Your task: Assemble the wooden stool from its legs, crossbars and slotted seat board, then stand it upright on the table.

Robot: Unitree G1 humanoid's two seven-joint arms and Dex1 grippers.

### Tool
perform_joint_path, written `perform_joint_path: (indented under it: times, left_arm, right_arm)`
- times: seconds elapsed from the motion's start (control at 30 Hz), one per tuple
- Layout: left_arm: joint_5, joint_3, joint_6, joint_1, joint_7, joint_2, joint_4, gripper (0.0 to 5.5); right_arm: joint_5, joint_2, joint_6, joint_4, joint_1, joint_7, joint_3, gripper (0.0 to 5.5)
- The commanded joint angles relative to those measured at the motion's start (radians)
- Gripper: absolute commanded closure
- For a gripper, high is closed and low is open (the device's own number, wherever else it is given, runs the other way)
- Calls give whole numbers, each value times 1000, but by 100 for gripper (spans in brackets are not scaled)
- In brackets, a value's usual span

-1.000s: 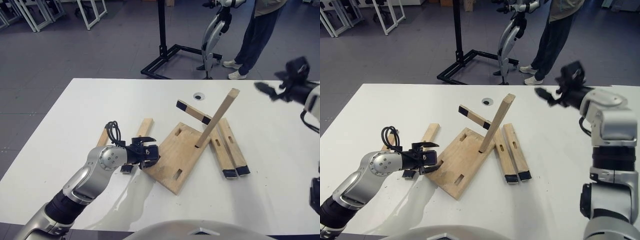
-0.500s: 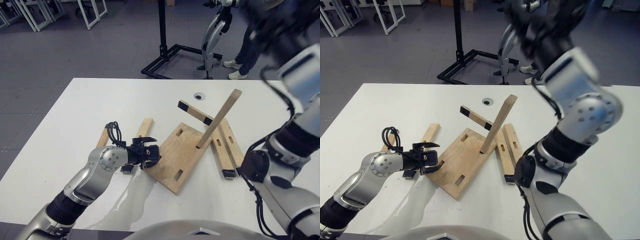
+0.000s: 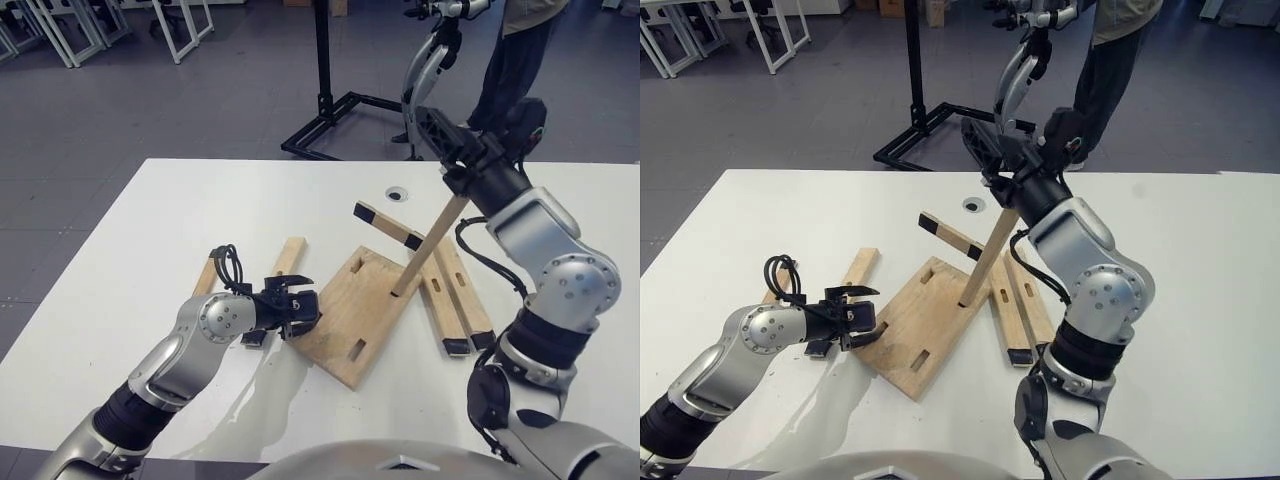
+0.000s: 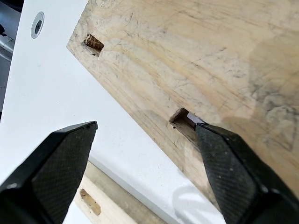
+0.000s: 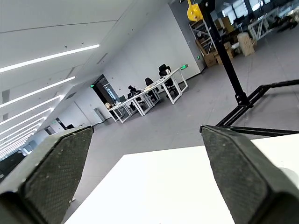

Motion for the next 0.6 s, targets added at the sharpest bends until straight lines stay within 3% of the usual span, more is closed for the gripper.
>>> perform_joint_path:
  times: [0.03, 0.13, 0.2, 0.43, 0.6]
  left_arm:
    - [-8, -66, 62, 109, -12, -18, 33, 161]
    - [-7, -28, 179, 179, 64, -59, -25, 161]
    - [10, 4, 296, 231, 134, -92, -80, 161]
    - [4, 74, 663, 281, 299, -243, -290, 161]
    - [-33, 84, 866, 178, 389, -389, -379, 161]
  right_arm:
    - [65, -136, -90, 56, -301, -58, -118, 131]
    - [-80, -302, -133, 49, -293, -51, -93, 131]
    - [-184, -364, -109, -14, -120, -72, -42, 131]
    - [-266, -399, 92, -313, 628, -21, 81, 131]
    - [-234, -464, 138, -413, 831, 122, 137, 131]
